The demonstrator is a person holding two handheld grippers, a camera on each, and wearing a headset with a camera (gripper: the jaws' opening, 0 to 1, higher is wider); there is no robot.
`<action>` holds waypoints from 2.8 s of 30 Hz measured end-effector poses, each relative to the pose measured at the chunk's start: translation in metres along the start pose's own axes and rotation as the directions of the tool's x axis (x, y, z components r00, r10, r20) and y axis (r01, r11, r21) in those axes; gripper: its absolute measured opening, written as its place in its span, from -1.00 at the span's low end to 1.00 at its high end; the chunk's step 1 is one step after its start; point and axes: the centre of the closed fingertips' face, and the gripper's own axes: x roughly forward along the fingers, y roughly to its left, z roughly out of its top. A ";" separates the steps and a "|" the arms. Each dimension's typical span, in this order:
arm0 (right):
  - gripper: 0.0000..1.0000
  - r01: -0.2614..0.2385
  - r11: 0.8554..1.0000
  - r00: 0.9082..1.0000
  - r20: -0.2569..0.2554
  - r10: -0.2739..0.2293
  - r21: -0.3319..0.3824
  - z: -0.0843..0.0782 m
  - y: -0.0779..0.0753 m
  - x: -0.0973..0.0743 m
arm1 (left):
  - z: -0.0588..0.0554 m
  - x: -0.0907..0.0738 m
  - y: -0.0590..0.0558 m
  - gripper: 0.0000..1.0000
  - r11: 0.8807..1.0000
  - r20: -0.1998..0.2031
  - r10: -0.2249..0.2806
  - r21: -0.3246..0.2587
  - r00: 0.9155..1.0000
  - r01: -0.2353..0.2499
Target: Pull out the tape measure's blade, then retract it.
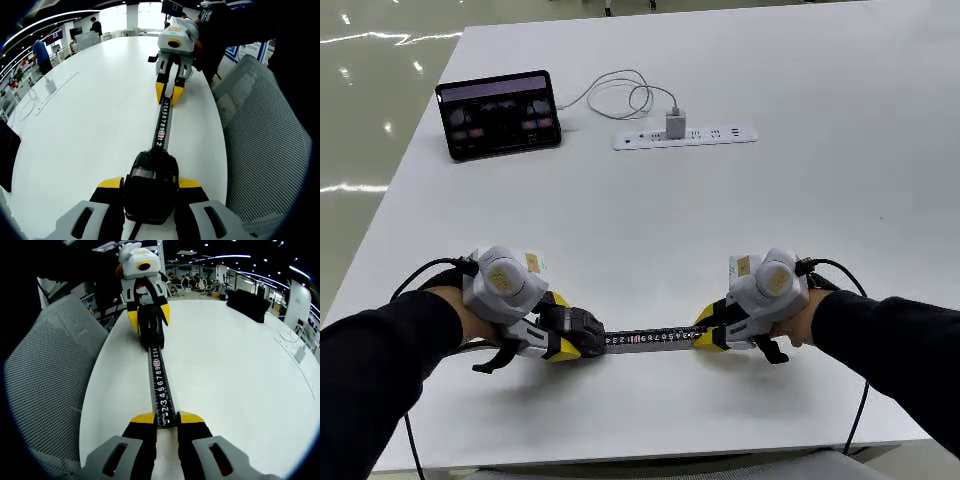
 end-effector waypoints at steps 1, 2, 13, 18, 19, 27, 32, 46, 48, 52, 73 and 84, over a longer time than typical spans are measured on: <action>-0.79 0.002 1.000 1.000 -0.002 -0.002 -0.003 -0.001 -0.001 -0.001 | 0.000 0.000 0.000 -0.31 1.000 0.000 0.000 -0.001 1.000 0.000; -0.79 0.004 1.000 1.000 -0.004 -0.004 0.000 -0.002 -0.002 -0.002 | 0.000 0.000 0.000 -0.31 1.000 0.002 0.001 -0.002 1.000 -0.001; -0.79 0.008 1.000 1.000 -0.011 -0.008 -0.002 -0.009 -0.003 -0.007 | 0.000 0.000 0.001 -0.31 1.000 0.004 0.003 -0.005 1.000 -0.003; -0.79 0.010 1.000 1.000 -0.013 -0.010 0.002 -0.011 -0.003 -0.009 | 0.000 0.001 0.001 -0.31 1.000 0.002 0.003 -0.004 1.000 -0.003; -0.79 0.011 1.000 1.000 -0.013 -0.011 0.002 -0.012 -0.004 -0.010 | 0.000 0.001 0.001 -0.31 1.000 0.002 0.003 -0.005 1.000 -0.003; -0.79 0.016 1.000 1.000 -0.018 -0.016 0.005 -0.016 -0.006 -0.013 | -0.001 0.001 0.001 -0.31 1.000 0.003 0.007 -0.006 1.000 -0.007; -0.79 0.019 1.000 1.000 -0.022 -0.019 0.007 -0.019 -0.007 -0.016 | -0.001 0.001 0.002 -0.31 1.000 0.003 0.007 -0.007 1.000 -0.007; -0.79 0.026 1.000 0.999 -0.026 -0.025 0.015 -0.024 -0.009 -0.023 | -0.002 0.002 0.003 -0.31 1.000 0.002 0.005 -0.006 1.000 -0.005; -0.79 0.027 1.000 0.999 -0.028 -0.027 0.014 -0.025 -0.009 -0.024 | -0.002 0.002 0.003 -0.31 1.000 0.001 0.004 -0.006 1.000 -0.004; -0.79 0.031 0.999 0.999 -0.029 -0.031 0.018 -0.028 -0.010 -0.025 | -0.002 0.002 0.003 -0.31 1.000 0.001 0.004 -0.007 1.000 -0.004; -0.79 0.041 0.999 0.999 -0.035 -0.040 0.033 -0.038 -0.011 -0.035 | -0.002 0.003 0.003 -0.31 1.000 0.000 0.005 -0.009 1.000 -0.005; -0.79 0.048 0.998 0.998 -0.030 -0.047 0.043 -0.041 -0.011 -0.041 | -0.002 0.003 0.003 -0.31 1.000 0.002 0.007 -0.011 1.000 -0.007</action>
